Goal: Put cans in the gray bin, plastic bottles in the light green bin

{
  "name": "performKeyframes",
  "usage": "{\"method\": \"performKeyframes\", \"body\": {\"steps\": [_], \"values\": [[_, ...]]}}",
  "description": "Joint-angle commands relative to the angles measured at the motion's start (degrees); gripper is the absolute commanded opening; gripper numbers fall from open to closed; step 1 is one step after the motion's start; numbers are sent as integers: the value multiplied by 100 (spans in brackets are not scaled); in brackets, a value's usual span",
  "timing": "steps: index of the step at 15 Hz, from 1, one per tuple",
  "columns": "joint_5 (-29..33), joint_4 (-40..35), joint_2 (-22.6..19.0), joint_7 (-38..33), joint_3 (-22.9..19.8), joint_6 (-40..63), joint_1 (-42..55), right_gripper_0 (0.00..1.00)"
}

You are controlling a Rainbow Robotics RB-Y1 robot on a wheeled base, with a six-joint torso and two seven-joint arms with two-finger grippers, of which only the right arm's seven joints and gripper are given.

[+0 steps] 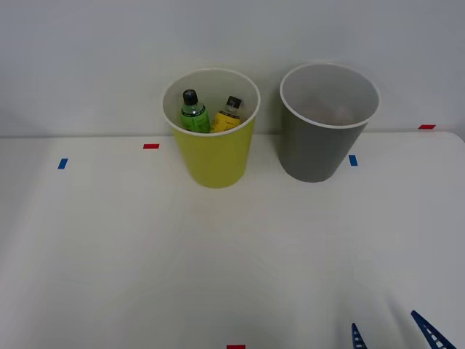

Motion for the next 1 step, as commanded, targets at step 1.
{"method": "performKeyframes", "body": {"steps": [1], "values": [[0, 0, 0, 0, 0, 0, 0, 100]]}}
